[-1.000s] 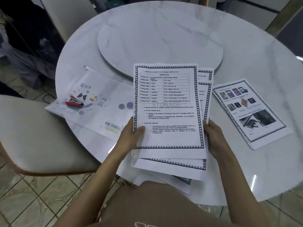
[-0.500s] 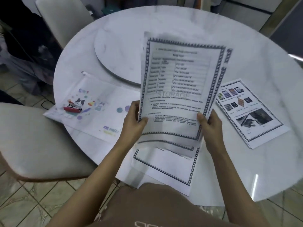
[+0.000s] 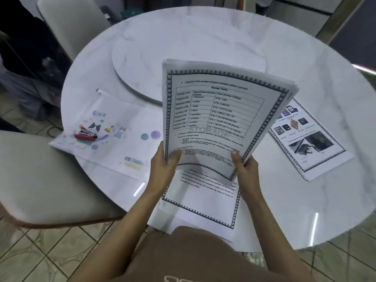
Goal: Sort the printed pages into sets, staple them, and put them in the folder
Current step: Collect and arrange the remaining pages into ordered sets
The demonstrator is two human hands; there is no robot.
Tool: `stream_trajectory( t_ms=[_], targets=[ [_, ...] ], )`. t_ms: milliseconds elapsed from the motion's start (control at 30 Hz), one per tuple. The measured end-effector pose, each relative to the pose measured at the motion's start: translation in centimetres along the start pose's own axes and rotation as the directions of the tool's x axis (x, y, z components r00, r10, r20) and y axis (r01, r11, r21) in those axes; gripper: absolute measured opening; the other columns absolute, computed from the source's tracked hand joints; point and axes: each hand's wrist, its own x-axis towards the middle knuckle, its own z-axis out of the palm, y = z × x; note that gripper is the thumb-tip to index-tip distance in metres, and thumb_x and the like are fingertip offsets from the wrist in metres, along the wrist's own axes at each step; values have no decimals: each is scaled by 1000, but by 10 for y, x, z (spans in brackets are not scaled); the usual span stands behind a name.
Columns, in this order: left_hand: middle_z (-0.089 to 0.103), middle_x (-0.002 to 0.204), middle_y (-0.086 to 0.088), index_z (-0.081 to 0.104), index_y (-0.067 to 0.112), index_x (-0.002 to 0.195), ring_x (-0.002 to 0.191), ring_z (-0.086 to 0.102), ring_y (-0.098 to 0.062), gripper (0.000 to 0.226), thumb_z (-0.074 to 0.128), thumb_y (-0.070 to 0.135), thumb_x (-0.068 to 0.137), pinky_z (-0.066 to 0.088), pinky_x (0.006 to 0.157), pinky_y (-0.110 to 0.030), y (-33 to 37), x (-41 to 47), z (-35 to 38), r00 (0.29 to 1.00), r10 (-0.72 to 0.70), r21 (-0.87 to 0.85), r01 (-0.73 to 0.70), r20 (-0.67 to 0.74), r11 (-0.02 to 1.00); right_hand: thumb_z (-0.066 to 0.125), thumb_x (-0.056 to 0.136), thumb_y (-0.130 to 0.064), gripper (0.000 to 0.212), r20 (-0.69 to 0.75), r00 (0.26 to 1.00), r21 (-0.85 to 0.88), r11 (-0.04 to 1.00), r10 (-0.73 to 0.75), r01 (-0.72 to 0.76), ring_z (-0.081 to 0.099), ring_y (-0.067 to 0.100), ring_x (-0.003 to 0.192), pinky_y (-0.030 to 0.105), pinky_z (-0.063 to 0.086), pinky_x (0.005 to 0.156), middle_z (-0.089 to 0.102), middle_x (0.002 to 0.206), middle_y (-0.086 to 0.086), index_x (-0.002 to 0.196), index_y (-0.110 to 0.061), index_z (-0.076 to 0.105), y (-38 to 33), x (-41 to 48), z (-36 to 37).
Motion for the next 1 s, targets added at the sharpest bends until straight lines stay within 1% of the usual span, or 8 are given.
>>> stream_trajectory(
  t_ms=[133, 233, 333, 467, 567, 733, 900, 1000],
  targets=[
    [60, 104, 20, 50, 29, 112, 91, 57, 16, 20, 50, 23, 93, 43, 75, -2, 6, 5, 1, 1000, 16, 36, -17, 15, 999, 51, 93, -22, 12, -80, 996, -53, 998, -42, 38, 60, -12, 90, 26, 48, 92, 63, 99, -16, 97, -30, 59, -4, 5, -5],
    [60, 84, 13, 53, 25, 95, 69, 54, 8, 6, 50, 21, 93, 42, 64, -5, 6, 9, 3, 1000, 20, 121, -21, 4, 992, 51, 93, -21, 13, -145, 988, -110, 994, -46, 30, 62, 0, 91, 29, 49, 90, 65, 99, -8, 103, -20, 60, -3, 9, -20],
    [63, 100, 3, 57, 17, 108, 88, 59, -9, 17, 51, 18, 91, 46, 74, -15, -3, 11, 3, 995, -98, 179, 97, -3, 979, 51, 94, -21, 20, -169, 986, -173, 985, -4, -25, 61, 18, 99, 34, 49, 90, 64, 106, 2, 110, -15, 59, 3, 12, -43],
    [57, 124, -6, 51, 10, 124, 100, 56, -16, 34, 52, 18, 91, 39, 81, -21, -16, 7, 6, 969, -245, 349, 224, 17, 910, 50, 94, -21, 26, -215, 971, -233, 960, 107, -157, 58, 21, 96, 33, 47, 85, 60, 108, 5, 116, -9, 57, 19, 11, -74],
    [54, 129, -13, 45, 4, 130, 114, 55, -23, 45, 54, 18, 89, 36, 86, -23, -20, 6, 10, 952, -306, 431, 263, 32, 863, 49, 94, -19, 30, -248, 943, -245, 927, 222, -282, 57, 23, 92, 33, 46, 83, 61, 110, 12, 119, -4, 56, 35, 9, -88],
    [51, 133, -12, 41, 4, 134, 118, 51, -26, 52, 56, 20, 87, 38, 92, -29, -19, 13, 15, 928, -372, 452, 332, -1, 828, 49, 94, -19, 29, -253, 921, -275, 890, 297, -363, 58, 25, 95, 37, 47, 89, 62, 115, 17, 118, -5, 57, 52, 7, -91],
    [58, 109, -7, 50, 7, 126, 104, 56, -24, 38, 51, 19, 90, 35, 81, -22, -17, 11, 16, 924, -381, 462, 321, 41, 827, 49, 94, -19, 29, -269, 918, -300, 880, 292, -368, 57, 26, 98, 36, 46, 89, 61, 107, 10, 118, -5, 57, 53, 8, -89],
    [57, 83, 1, 53, 15, 117, 71, 54, -12, 26, 46, 16, 92, 38, 60, -18, -22, 5, 22, 936, -345, 500, 266, 72, 824, 48, 94, -19, 30, -267, 919, -303, 880, 291, -367, 55, 25, 99, 36, 44, 90, 57, 102, 7, 119, -5, 57, 53, 9, -88]
  ],
)
